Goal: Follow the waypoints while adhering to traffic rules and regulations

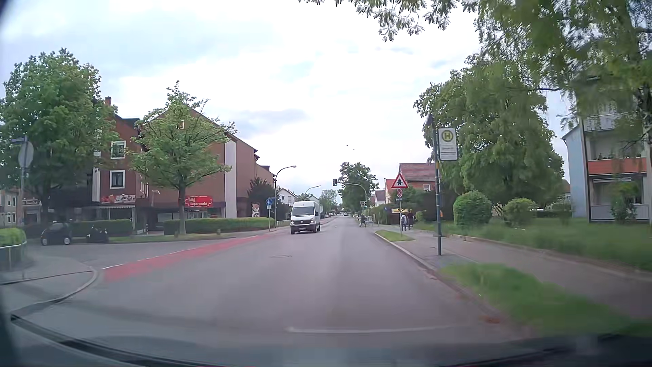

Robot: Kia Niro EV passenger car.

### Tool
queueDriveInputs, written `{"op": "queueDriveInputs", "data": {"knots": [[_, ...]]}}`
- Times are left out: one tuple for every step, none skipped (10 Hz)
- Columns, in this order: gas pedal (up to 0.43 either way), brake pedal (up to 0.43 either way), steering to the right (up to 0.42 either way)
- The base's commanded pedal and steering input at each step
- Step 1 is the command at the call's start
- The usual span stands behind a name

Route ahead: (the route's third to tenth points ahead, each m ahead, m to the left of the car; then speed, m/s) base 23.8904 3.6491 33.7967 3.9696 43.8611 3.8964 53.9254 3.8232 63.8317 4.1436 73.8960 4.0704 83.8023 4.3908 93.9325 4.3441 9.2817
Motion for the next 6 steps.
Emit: {"op": "queueDriveInputs", "data": {"knots": [[0.0, 0.0, -0.002], [0.0, 0.006, -0.001], [0.0, 0.006, -0.001], [0.0, 0.024, -0.001], [0.0, 0.018, 0.0], [0.0, 0.018, 0.0]]}}
